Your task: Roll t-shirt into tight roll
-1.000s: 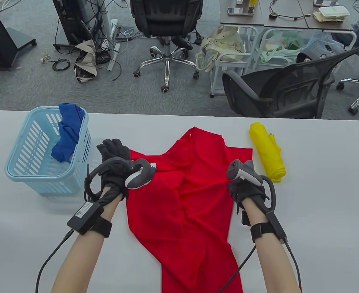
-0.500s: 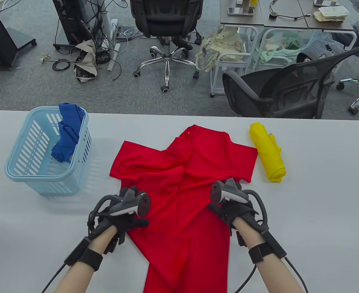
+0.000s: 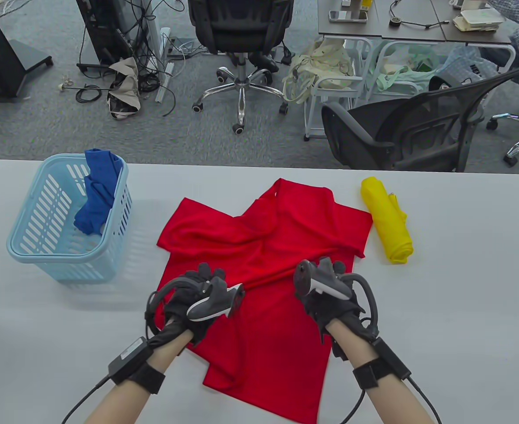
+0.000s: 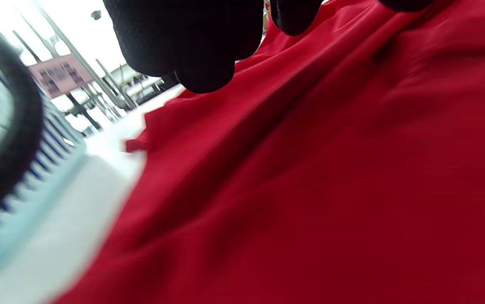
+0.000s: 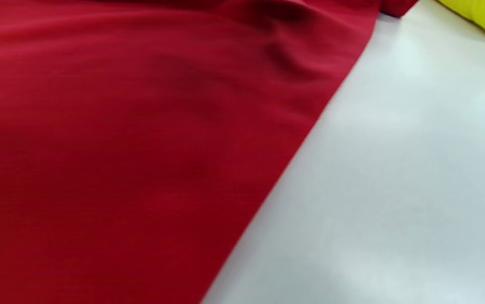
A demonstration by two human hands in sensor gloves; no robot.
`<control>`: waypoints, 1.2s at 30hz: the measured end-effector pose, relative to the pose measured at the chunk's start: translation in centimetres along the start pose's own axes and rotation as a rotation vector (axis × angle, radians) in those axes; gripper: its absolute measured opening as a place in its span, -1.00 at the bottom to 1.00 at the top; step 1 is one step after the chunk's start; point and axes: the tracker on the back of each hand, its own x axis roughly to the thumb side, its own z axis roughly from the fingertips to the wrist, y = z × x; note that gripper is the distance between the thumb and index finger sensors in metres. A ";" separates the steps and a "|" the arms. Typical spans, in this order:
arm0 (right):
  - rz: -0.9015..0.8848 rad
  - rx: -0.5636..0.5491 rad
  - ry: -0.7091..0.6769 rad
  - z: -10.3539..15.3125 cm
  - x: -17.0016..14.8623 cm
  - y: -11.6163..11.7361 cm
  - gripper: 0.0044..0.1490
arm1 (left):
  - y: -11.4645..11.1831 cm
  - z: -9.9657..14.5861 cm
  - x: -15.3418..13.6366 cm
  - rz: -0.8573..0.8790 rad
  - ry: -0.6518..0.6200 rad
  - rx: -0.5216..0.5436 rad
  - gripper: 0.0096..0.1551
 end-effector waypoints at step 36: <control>-0.084 0.098 -0.010 0.9 -7.1 4.2 0.09 | -3.8 3.9 -8.9 -0.087 0.005 0.128 -0.10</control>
